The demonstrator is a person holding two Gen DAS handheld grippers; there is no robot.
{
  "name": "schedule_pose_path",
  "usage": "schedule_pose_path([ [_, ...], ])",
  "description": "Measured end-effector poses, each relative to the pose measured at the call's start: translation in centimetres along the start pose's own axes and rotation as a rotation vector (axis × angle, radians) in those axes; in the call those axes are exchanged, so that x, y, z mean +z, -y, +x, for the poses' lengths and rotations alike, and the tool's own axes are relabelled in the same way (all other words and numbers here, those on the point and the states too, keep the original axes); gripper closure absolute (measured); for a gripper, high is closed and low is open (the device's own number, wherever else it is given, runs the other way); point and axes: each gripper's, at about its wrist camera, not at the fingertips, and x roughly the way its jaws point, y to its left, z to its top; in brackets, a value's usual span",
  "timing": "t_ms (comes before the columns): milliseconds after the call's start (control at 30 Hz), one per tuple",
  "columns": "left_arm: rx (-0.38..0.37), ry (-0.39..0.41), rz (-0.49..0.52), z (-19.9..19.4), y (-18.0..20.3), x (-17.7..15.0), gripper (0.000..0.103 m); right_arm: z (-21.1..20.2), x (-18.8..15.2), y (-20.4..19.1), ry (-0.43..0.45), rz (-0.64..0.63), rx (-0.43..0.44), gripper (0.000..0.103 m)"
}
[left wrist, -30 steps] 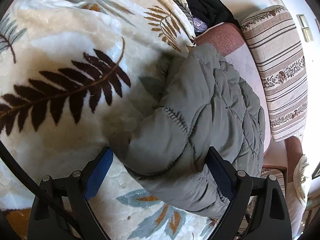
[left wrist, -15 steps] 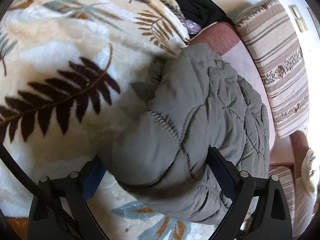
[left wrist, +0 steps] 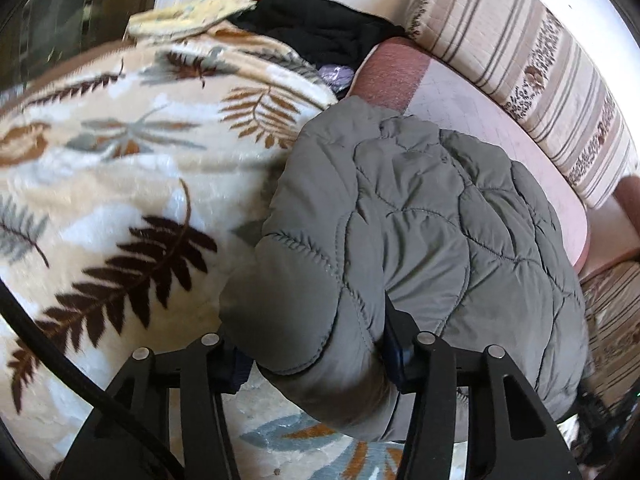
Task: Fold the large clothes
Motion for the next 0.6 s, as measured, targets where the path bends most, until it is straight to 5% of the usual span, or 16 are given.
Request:
schedule_pose_path([
  [600, -0.014, 0.082, 0.06, -5.2, 1.5, 0.3, 0.058, -5.9, 0.5, -4.0, 0.134, -0.207, -0.053, 0.07],
])
